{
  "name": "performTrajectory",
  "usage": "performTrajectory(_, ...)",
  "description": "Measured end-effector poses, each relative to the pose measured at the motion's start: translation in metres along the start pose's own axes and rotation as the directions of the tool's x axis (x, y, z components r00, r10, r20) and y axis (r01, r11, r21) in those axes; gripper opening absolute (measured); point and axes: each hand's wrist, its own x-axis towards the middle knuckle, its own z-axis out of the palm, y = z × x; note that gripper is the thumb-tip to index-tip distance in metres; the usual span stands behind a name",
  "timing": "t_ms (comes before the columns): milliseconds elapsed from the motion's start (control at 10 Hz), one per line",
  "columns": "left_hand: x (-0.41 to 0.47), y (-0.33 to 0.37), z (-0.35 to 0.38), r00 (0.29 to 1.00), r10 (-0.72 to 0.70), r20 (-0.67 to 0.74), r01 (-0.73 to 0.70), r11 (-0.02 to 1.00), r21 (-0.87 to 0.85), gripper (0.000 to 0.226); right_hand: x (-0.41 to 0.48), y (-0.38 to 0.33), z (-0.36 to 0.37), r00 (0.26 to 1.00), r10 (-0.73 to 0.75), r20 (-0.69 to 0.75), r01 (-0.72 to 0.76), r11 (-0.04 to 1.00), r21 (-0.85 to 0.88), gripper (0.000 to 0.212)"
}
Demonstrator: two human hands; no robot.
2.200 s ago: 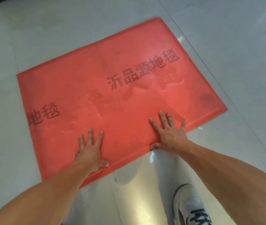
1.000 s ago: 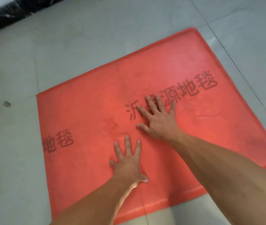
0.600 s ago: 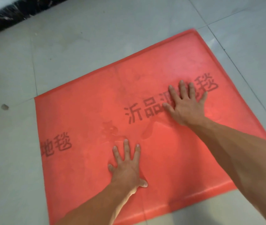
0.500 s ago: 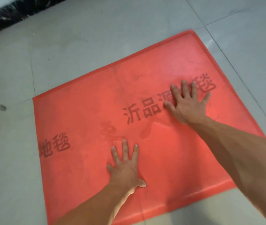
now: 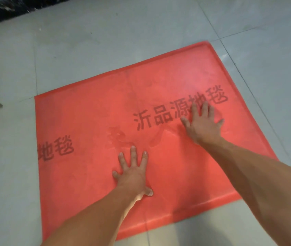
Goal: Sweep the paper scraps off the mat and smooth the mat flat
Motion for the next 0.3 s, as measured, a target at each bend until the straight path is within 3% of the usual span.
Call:
performTrajectory(100, -0.005, 0.001, -0.002, 1.0, 0.003, -0.006, -0.003, 1.0, 0.019, 0.134, -0.023, -0.031, 0.007, 0.99, -0.133, 0.04, 0.134, 0.991, -0.003, 0.074)
performTrajectory(200, -0.005, -0.007, -0.007, 0.999, 0.035, -0.003, -0.035, 0.999, 0.0, 0.119, -0.046, -0.057, 0.009, 0.969, -0.239, 0.067, 0.241, 0.97, -0.026, 0.071)
performTrajectory(300, -0.009, -0.018, -0.026, 0.984, 0.125, -0.127, -0.135, 0.988, -0.076, 0.09, -0.058, -0.078, -0.001, 0.936, -0.349, 0.052, 0.352, 0.932, -0.085, 0.07)
